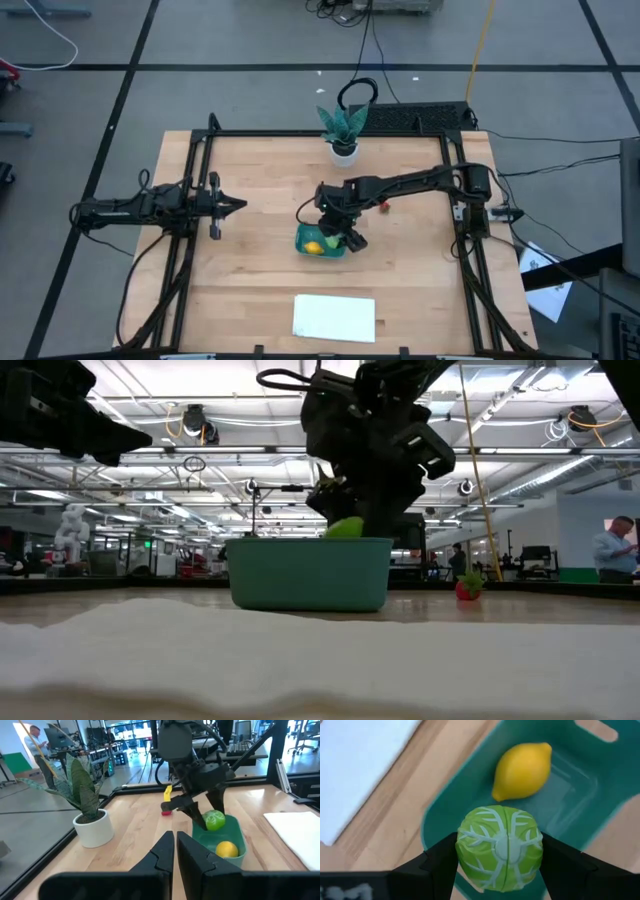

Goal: Pick and placing Produce into tupperware
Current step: Put the green cabbage into the blue basket

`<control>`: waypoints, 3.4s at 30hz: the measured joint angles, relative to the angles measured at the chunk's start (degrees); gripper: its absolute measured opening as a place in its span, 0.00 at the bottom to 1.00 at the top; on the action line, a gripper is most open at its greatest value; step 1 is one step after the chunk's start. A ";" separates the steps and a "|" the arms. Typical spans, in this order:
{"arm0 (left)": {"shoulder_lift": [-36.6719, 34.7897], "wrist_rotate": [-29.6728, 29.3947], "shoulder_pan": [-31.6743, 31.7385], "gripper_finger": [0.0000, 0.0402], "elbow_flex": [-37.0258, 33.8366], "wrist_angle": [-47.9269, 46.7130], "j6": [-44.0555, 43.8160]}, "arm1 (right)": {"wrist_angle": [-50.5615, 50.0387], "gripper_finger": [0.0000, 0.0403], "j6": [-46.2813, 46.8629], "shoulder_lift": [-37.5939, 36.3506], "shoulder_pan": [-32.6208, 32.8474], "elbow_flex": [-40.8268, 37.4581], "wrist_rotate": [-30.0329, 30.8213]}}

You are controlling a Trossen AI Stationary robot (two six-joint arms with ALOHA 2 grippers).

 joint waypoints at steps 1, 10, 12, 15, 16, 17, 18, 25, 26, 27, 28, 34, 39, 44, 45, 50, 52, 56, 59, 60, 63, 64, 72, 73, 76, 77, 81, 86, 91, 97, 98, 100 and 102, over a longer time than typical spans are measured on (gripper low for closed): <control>0.00 0.00 -0.02 0.06 0.00 0.05 -0.01 | 0.07 0.57 -0.48 0.00 0.11 0.00 0.89; 0.00 0.02 -0.02 0.06 0.00 0.06 -0.12 | 0.52 0.56 -5.06 -0.04 1.53 -0.02 8.79; 0.00 0.02 -0.02 0.06 0.00 0.07 -0.12 | 0.74 0.56 -5.16 -0.04 1.46 -0.02 8.82; 0.00 0.02 -0.02 0.06 0.00 0.02 -0.12 | 0.97 0.56 -5.36 -0.04 1.44 -0.02 8.80; 0.00 0.02 -0.02 0.06 0.00 0.02 -0.12 | 0.94 0.56 -5.37 -0.04 1.46 -0.02 8.69; 0.00 0.02 -0.02 0.06 0.00 0.02 -0.09 | 0.91 0.56 -5.44 -0.04 1.46 -0.02 8.62; 0.00 0.02 -0.02 0.06 0.00 0.00 -0.11 | 0.87 0.56 -5.63 -0.04 1.46 -0.02 8.58; 0.00 0.04 -0.02 0.06 0.00 -0.36 -0.09 | 1.57 0.56 -7.79 1.44 2.34 -0.01 8.58; 0.00 0.05 -0.02 0.06 0.00 -0.44 -0.09 | 1.56 0.56 -8.14 1.64 2.63 0.02 8.57; 0.00 0.08 -0.02 0.06 0.00 -0.43 -0.09 | 1.26 0.56 -8.22 1.78 2.84 -0.01 8.56; -0.02 0.07 -0.02 0.06 0.00 -0.40 -0.09 | 1.00 0.56 -8.19 1.82 3.06 -0.07 8.54; 0.00 0.07 0.00 0.06 0.00 -0.57 -0.07 | 1.29 0.56 -8.33 2.03 2.91 -0.02 8.57; 0.00 0.07 0.00 0.06 0.00 -0.71 -0.07 | 1.05 0.56 -8.86 1.99 2.97 -0.02 8.50; 0.00 0.04 0.00 0.06 0.00 -0.70 -0.07 | 0.23 0.56 -10.33 1.99 2.93 -0.02 8.27; 0.00 0.04 0.00 0.06 0.00 -0.70 -0.05 | -0.13 0.56 -10.49 1.99 2.92 -0.02 7.86; 0.00 0.04 0.00 0.06 0.00 -0.72 -0.01 | -0.49 0.56 -10.49 1.99 2.47 -0.02 5.40; 0.00 0.04 0.00 0.06 0.00 -0.72 -0.01 | -0.43 0.56 -10.46 1.99 2.37 -0.02 5.41; 0.00 0.02 0.00 0.06 0.00 -0.71 -0.01 | -0.43 0.56 -10.28 1.99 2.34 -0.02 5.42; 0.00 0.02 0.00 0.06 0.00 -0.71 -0.01 | 0.16 0.57 -9.77 1.99 2.27 -0.02 5.42; 0.00 0.02 0.00 0.06 0.00 -0.72 -0.01 | 0.30 0.57 -9.54 1.99 2.21 -0.02 5.40; 0.00 0.02 0.00 0.06 0.00 -0.72 -0.03 | 0.51 0.58 -8.83 1.99 2.04 -0.02 5.47; 0.00 0.02 0.00 0.06 0.00 -0.72 -0.03 | 0.48 0.58 -8.79 1.99 2.03 -0.02 5.60; 0.00 0.02 0.00 0.06 0.00 -0.76 -0.05 | -1.04 0.58 -7.91 1.99 2.01 -0.02 5.81; 0.00 0.02 0.00 0.06 0.00 -0.76 -0.05 | -1.59 0.58 -7.91 1.99 2.01 -0.02 5.81; 0.00 0.02 0.00 0.06 0.00 -0.79 -0.05 | -2.90 0.58 -6.80 1.99 1.77 -0.02 5.79; 0.00 0.02 0.00 0.06 0.00 -0.79 -0.05 | -2.95 0.58 -6.39 1.99 1.67 -0.02 5.81; 0.00 0.02 0.00 0.06 0.00 -0.79 -0.05 | -2.98 0.58 -6.14 1.99 1.13 -0.02 5.79; 0.00 0.02 0.00 0.06 0.00 -0.79 -0.05 | -3.70 0.57 -5.89 2.46 0.60 -0.01 5.73; 0.00 0.04 -0.02 0.06 0.00 -0.81 -0.05 | -4.29 0.56 -5.48 4.01 0.43 0.13 5.59; -0.02 0.02 0.00 0.06 0.00 -0.95 -0.03 | -4.65 0.57 -6.23 5.25 0.62 0.26 5.64; -0.02 0.02 -0.01 0.06 0.00 -1.05 -0.03 | -4.58 0.57 -6.34 5.25 0.73 0.24 6.20; -0.01 0.02 0.00 0.06 0.00 -1.07 -0.03 | -4.42 0.58 -6.77 5.25 1.07 0.24 7.67; -0.01 0.02 -0.02 0.06 0.00 -1.08 -0.03 | -4.31 0.58 -6.82 5.25 1.17 0.24 8.69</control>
